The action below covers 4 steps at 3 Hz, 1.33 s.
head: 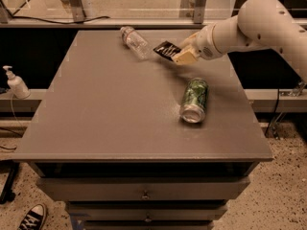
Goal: Move rxbar chocolate near water bottle
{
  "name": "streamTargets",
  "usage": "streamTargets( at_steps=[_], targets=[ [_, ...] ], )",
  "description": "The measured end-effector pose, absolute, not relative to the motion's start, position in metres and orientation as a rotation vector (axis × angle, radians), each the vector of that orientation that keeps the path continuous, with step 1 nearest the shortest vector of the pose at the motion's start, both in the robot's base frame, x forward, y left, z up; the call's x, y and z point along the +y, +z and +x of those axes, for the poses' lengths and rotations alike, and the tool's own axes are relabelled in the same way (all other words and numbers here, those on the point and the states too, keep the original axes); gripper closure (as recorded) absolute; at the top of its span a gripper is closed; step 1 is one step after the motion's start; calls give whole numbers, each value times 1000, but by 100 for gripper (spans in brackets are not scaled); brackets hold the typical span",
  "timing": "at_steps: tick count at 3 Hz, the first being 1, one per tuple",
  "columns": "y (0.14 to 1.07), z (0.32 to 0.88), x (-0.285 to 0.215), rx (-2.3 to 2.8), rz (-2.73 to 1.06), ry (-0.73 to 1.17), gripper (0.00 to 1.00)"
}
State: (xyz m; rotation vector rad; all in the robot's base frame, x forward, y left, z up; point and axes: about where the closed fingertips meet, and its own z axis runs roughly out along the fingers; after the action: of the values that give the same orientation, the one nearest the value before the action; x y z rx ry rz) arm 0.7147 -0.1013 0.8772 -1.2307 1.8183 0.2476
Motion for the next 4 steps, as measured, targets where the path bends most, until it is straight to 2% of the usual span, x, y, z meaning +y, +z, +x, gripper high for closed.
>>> streamTargets(
  at_steps=[1, 2, 4],
  targets=[
    [867, 715, -99, 1833, -1252, 266, 100],
    [859, 714, -97, 1851, -1269, 283, 82],
    [852, 714, -95, 1872, -1272, 300, 35]
  ],
)
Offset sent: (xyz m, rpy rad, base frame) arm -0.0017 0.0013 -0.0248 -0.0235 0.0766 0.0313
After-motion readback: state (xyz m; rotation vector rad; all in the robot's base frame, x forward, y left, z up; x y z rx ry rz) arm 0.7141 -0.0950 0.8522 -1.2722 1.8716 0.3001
